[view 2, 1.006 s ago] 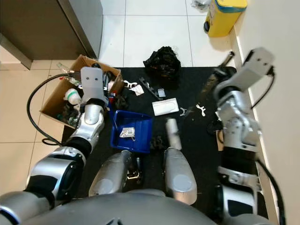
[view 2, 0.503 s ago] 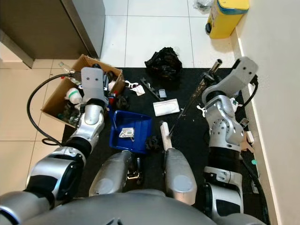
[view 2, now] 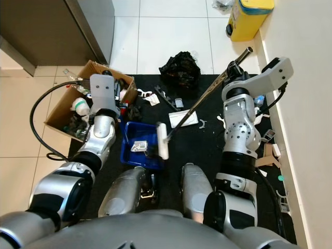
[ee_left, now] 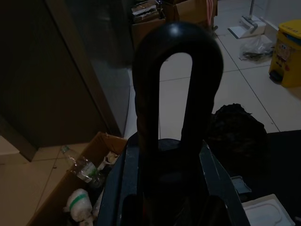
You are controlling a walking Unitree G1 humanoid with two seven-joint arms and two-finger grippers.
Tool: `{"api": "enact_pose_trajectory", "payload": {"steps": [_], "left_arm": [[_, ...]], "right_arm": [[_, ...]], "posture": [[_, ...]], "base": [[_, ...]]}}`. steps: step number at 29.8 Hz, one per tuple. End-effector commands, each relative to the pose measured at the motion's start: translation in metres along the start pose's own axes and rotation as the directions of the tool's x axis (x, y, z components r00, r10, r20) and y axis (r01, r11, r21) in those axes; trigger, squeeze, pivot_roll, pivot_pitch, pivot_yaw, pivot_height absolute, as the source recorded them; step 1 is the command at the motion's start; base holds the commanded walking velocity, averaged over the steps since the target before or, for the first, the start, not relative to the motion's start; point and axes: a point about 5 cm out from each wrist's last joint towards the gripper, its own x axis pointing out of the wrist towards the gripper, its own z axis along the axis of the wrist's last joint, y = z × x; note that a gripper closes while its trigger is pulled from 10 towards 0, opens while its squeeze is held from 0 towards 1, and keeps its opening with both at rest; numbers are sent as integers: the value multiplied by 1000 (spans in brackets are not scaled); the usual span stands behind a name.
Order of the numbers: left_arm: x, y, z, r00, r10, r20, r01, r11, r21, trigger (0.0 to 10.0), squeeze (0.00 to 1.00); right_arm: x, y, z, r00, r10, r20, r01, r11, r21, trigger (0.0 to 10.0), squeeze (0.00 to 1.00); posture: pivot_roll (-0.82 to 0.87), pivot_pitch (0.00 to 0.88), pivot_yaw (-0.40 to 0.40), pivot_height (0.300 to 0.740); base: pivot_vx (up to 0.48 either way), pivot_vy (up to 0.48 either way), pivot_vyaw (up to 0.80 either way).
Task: Sweep floor
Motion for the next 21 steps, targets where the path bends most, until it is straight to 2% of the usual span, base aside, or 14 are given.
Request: {"api": "enact_pose_trajectory", "payload": {"steps": [1,3,5,7,9,10,12,14,16,18,21], "left_arm": [[-3,4,-9,999,1,-43,1,999,44,10000,0],[-4,4,-9,999,0,-44,2,999,45,10000,0],[-4,4,-9,999,-2,-44,3,999,44,10000,0],[-4,4,-9,999,-2,-43,4,999,43,10000,0],[-4,3,-9,999,-2,-43,4,999,41,10000,0],[-4,3,-9,999,-2,-43,4,999,41,10000,0],[-3,3,-8,999,-1,-40,2,999,34,10000,0],[-3,3,-8,999,-1,-40,2,999,34,10000,0],[0,4,-4,999,-7,-33,8,1000,4,10000,0],[3,4,0,1000,-17,-24,17,999,-35,10000,0],[4,4,1,1000,-22,-19,21,998,-52,10000,0]], "right_arm": [[0,13,-10,1000,24,13,-25,988,153,10000,0],[1,18,-5,999,43,33,-49,973,226,10000,0],[1,19,-1,998,48,41,-56,973,223,10000,0],[1,20,4,997,57,56,-68,974,214,10000,0],[0,21,17,992,84,96,-98,983,154,10000,0],[0,21,17,992,84,96,-98,983,154,10000,0],[0,20,34,984,108,140,-124,987,106,10000,0],[0,20,34,984,108,140,-124,987,106,10000,0],[2,15,56,974,108,197,-128,987,93,10000,0],[4,11,68,969,92,231,-119,987,107,10000,0],[5,9,71,967,85,238,-115,987,114,10000,0]], "posture": [[-4,45,17,740],[-10,47,18,740],[-11,47,17,740],[-12,47,17,740],[-13,46,16,740],[-13,46,16,740],[-17,46,16,740],[-17,46,16,740],[-17,46,16,740],[-19,44,19,740],[-19,44,19,740]], "base": [[0,0,0],[0,0,0],[0,0,0],[0,0,0],[0,0,0],[0,0,0],[0,0,0],[0,0,0],[0,0,0],[0,0,0],[0,0,0]]}}
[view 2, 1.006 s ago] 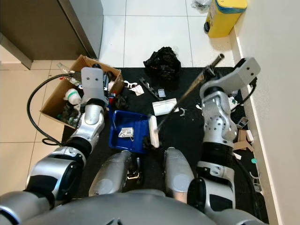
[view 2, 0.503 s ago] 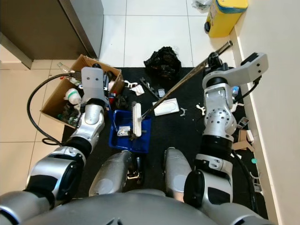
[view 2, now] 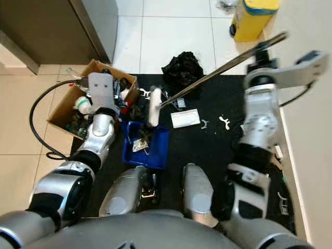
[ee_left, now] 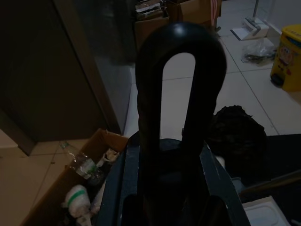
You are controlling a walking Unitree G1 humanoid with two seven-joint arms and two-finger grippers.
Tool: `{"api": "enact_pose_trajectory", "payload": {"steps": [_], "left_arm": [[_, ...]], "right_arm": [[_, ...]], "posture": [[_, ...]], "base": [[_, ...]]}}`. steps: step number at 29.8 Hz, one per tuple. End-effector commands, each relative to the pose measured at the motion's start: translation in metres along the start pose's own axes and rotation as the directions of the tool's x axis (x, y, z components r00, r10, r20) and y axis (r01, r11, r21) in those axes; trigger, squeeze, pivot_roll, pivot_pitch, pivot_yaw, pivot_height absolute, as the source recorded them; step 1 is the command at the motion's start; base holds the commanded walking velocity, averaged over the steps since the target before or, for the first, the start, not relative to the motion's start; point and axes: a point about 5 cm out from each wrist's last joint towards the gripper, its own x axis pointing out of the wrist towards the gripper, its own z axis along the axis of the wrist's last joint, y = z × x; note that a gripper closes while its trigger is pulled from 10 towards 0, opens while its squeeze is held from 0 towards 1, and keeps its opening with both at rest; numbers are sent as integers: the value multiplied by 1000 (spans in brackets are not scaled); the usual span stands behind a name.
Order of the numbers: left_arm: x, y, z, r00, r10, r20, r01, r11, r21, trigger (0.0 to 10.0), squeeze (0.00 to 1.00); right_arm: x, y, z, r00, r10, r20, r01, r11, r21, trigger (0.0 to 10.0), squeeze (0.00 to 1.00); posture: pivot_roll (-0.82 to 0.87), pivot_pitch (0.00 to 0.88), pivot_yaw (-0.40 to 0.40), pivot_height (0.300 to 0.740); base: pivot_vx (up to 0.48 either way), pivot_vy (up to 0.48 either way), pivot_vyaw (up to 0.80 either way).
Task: Sweep floor
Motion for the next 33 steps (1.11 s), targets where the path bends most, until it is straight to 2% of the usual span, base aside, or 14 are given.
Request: {"api": "enact_pose_trajectory", "payload": {"steps": [1,4,9,12,14,15,17,20,21,23,24,26,29,33], "left_arm": [[4,0,4,1000,-11,-6,11,999,-37,10000,0],[18,-2,26,998,-11,59,20,989,-146,10000,0],[27,-2,47,992,-14,129,38,981,-188,10000,0],[33,-2,66,980,-16,197,56,979,-196,10000,0],[38,3,79,969,-8,248,57,980,-192,10000,0],[38,3,79,969,-8,248,57,980,-192,10000,0],[42,10,92,956,1,292,53,983,-178,10000,0],[45,17,99,951,0,309,55,983,-172,10000,0],[45,17,99,951,0,309,55,983,-172,10000,0],[46,21,98,955,-14,296,64,985,-162,10000,0],[46,21,98,955,-14,296,64,985,-162,10000,0],[44,21,87,969,-16,248,60,983,-171,10000,0],[42,20,80,976,-10,217,51,981,-187,10000,0],[42,19,79,977,-3,213,46,979,-199,10000,0]], "right_arm": [[2,2,4,1000,13,25,-15,999,53,10000,0],[4,-2,10,999,-2,41,0,999,53,10000,0],[8,-11,26,994,-33,101,33,999,1,10000,0],[10,-23,48,979,-61,193,85,990,-117,10000,0],[10,-23,57,972,-24,232,93,952,-292,10000,0],[10,-23,57,972,-24,232,93,952,-292,10000,0],[8,-14,64,963,53,262,72,892,-446,10000,0],[7,-1,71,944,133,301,38,866,-499,10000,0],[7,-1,71,944,133,301,38,866,-499,10000,0],[7,13,82,922,180,344,-45,929,-366,10000,0],[7,13,82,922,180,344,-45,929,-366,10000,0],[11,25,91,908,207,363,-136,968,-212,10000,0],[13,28,93,903,213,372,-164,973,-161,10000,0],[14,25,92,905,204,374,-146,973,-178,10000,0]], "posture": [[-17,43,18,740],[-10,41,16,740],[-9,39,17,740],[-7,35,19,740],[-6,30,25,740],[-6,30,25,740],[-2,23,31,740],[-1,21,33,740],[-1,21,33,740],[5,12,43,740],[5,12,43,740],[7,9,45,740],[7,9,45,740],[7,2,43,740]], "base": [[0,0,0],[0,0,0],[0,0,0],[0,0,0],[0,0,0],[0,0,0],[0,0,0],[0,0,0],[0,0,0],[0,0,0],[0,0,0],[0,0,0],[0,0,0],[0,0,0]]}}
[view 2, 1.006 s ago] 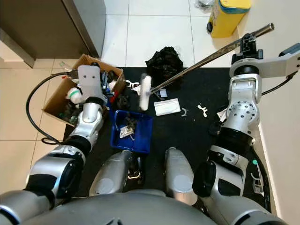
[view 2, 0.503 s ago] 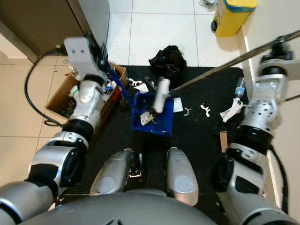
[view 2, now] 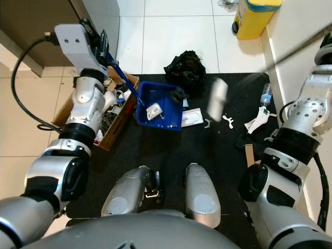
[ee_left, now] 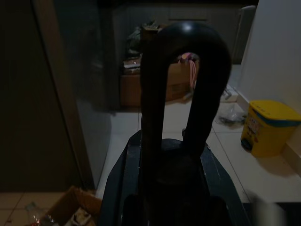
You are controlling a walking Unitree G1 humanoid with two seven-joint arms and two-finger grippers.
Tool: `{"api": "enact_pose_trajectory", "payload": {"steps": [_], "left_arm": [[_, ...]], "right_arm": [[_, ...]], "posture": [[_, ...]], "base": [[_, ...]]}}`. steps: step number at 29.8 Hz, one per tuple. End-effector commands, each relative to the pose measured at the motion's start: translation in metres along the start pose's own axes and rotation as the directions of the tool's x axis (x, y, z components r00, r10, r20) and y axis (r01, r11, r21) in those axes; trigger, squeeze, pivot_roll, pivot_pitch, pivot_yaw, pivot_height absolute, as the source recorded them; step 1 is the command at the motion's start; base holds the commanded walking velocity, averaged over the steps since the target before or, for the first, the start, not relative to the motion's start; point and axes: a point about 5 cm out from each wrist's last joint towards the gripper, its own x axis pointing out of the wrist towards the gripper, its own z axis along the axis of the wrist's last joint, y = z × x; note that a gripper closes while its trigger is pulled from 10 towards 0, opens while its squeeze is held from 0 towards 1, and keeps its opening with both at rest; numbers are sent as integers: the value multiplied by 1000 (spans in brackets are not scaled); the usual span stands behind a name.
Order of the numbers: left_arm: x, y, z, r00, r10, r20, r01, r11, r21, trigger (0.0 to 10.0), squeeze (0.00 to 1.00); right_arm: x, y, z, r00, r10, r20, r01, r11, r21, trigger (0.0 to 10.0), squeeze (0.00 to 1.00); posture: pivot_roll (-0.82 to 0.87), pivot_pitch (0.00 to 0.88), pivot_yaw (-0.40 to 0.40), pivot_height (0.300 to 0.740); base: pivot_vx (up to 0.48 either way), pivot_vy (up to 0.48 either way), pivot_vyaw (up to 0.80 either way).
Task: Sweep floor
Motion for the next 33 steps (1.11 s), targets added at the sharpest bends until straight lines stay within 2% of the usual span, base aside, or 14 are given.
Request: {"api": "enact_pose_trajectory", "payload": {"steps": [1,3,7,16,18,19,20,22,26,28,29,33], "left_arm": [[0,1,0,1000,22,4,-22,999,-33,10000,0],[3,2,4,999,39,9,-39,998,-58,10000,0],[6,2,6,998,56,6,-55,995,-80,10000,0],[5,-1,3,999,45,-12,-46,996,-78,10000,0],[0,-3,-5,999,29,-35,-31,998,-53,10000,0],[-6,-5,-15,997,10,-73,-10,1000,1,10000,0],[-6,-5,-15,997,10,-73,-10,1000,1,10000,0],[-11,-4,-25,993,12,-114,-8,999,36,10000,0],[-12,-4,-29,990,14,-139,-7,999,51,10000,0],[-16,-3,-38,981,8,-192,7,997,75,10000,0],[-19,-7,-45,971,-8,-239,28,997,79,10000,0],[-19,-13,-48,966,-17,-259,35,997,65,10000,0]], "right_arm": [[1,1,4,999,17,33,-17,1000,2,10000,0],[-1,-4,-4,1000,3,5,-3,1000,-23,10000,0],[-3,-6,-12,1000,2,-27,-3,1000,-25,10000,0],[-2,-4,-9,1000,13,-23,-13,1000,-13,10000,0],[-2,-11,-5,1000,2,-9,-3,996,-90,10000,0],[-3,-17,-4,1000,10,-9,-11,981,-193,10000,0],[-3,-17,-4,1000,10,-9,-11,981,-193,10000,0],[-4,-18,-8,999,26,-23,-31,966,-257,10000,0],[-5,-17,-10,999,37,-34,-45,958,-283,10000,0],[-8,-12,-16,995,74,-60,-89,941,-325,10000,0],[-10,-7,-20,989,109,-97,-138,909,-394,10000,0],[-12,-6,-21,985,123,-118,-163,880,-447,10000,0]], "posture": [[11,0,40,740],[12,1,39,740],[7,0,42,740],[3,9,42,740],[3,9,42,740],[5,15,44,740],[5,15,44,740],[5,21,47,740],[9,27,48,740],[7,45,49,740],[6,50,49,740],[1,53,49,740]], "base": [[0,0,0],[0,0,0],[0,0,0],[0,0,0],[0,0,0],[0,0,0],[0,0,0],[0,0,0],[0,0,0],[0,0,0],[0,0,0],[0,0,0]]}}
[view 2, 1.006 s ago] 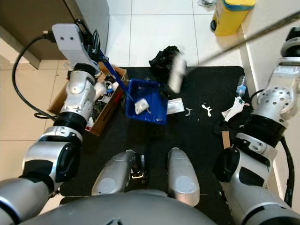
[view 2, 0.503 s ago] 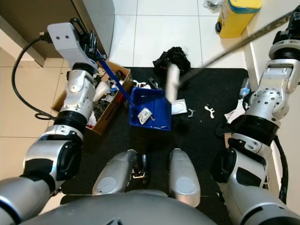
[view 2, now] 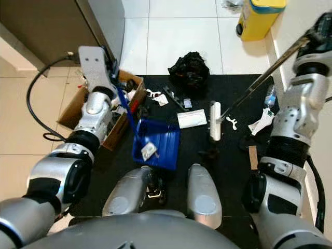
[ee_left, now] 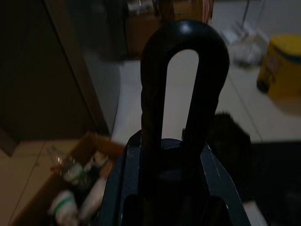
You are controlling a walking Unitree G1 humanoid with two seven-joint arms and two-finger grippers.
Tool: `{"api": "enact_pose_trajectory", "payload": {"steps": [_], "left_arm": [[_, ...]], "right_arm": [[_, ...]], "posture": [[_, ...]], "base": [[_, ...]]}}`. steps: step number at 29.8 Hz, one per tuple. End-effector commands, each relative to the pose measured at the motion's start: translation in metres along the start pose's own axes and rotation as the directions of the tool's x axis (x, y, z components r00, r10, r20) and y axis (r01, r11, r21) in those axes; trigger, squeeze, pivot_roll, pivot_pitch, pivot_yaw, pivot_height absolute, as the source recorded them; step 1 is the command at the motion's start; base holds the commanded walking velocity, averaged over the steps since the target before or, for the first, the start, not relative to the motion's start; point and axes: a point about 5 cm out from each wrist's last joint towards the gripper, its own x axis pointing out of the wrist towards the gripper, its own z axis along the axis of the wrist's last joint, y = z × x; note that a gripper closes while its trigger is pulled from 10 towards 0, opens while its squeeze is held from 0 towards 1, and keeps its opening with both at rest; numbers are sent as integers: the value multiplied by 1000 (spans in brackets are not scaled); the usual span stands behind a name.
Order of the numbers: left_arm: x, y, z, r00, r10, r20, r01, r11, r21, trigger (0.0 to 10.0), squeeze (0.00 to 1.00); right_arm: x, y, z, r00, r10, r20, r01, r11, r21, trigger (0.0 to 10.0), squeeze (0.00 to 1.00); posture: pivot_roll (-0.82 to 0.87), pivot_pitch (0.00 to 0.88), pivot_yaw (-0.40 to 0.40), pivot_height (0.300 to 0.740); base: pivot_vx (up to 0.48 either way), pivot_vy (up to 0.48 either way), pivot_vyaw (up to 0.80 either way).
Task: Sweep floor
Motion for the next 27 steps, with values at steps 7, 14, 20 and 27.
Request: {"api": "enact_pose_trajectory", "payload": {"steps": [7,14,20,27], "left_arm": [[5,-25,10,998,-49,34,50,998,-29,10000,0],[8,-39,21,990,-104,93,106,994,-10,10000,0],[9,-49,24,981,-165,105,167,986,-12,10000,0],[3,-60,7,982,-188,29,186,980,64,10000,0]], "right_arm": [[-5,-21,20,999,-17,38,25,978,-209,10000,0],[-16,-43,22,995,-93,42,100,975,-200,10000,0],[-22,-49,10,989,-151,3,149,977,-151,10000,0],[-32,-50,-10,976,-200,-84,193,977,-88,10000,0]], "posture": [[-21,58,48,740],[-69,74,65,740],[-89,87,67,740],[-103,93,69,740]], "base": [[0,0,0],[0,0,0],[0,0,0],[0,0,0]]}}
